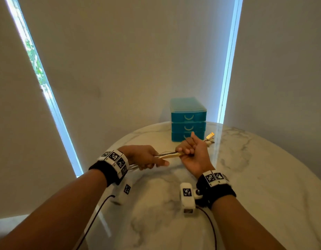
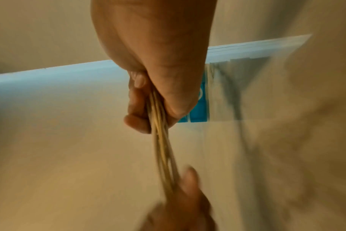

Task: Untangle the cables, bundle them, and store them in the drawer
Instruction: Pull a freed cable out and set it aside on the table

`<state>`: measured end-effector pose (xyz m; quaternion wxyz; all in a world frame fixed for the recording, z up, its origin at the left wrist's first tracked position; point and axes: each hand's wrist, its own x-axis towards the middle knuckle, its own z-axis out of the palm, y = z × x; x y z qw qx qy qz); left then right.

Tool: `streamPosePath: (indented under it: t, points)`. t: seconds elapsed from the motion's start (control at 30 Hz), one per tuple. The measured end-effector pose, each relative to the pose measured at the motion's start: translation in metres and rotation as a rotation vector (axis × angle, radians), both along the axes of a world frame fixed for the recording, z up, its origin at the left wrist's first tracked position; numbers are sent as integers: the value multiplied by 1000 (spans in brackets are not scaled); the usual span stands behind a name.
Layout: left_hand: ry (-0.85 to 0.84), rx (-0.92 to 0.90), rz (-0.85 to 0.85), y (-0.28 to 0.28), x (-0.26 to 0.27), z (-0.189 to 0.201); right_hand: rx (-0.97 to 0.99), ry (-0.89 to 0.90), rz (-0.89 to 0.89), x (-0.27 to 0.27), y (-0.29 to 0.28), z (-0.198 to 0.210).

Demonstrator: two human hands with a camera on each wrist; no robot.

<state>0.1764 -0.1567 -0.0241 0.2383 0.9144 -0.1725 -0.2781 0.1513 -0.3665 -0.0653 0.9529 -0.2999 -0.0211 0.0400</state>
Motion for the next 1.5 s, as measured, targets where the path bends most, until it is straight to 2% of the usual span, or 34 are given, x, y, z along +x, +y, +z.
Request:
streamPosePath:
  t: [0.07,0.2,0.33,0.43,0.5,0.57,0.63,0.73,0.8,0.93,1.03,1.17,1.37,1.5]
  points:
    - [9,13,63,26,3,-6,-8,-19,6,8,-9,5]
    - [-21,57,209,96,9,-15,-175,-37,-42,29,-22,26]
    - [-123,31,321,144,3,-18,-430,8,-232,36,-15,46]
    - [-419,129,376,140,6,-4,-723,4,-306,33,-9,47]
    - [-589,169,355,117,11,15,-1046,-57,-263,27,-4,50]
    - [-668,177,288,85,15,34,-1452,-176,-197,18,7,56]
    - [-703,142,225,52,16,51,-1652,-302,-80,7,23,61]
    - [-693,50,179,28,17,67,-1579,-277,156,-3,40,58]
    - [-685,-23,135,28,18,72,-1498,-248,156,-4,42,55]
    - [-631,-107,40,45,21,72,-1530,-300,-43,2,24,72]
    - [-576,-186,99,75,23,63,-1473,-265,-222,14,-5,96]
    - [-510,-236,161,108,25,41,-1302,-97,-379,28,-28,111]
    - [-503,-131,253,138,34,20,-979,189,-546,49,-17,104]
    - [-497,-73,310,166,37,0,-858,288,-621,56,-13,108]
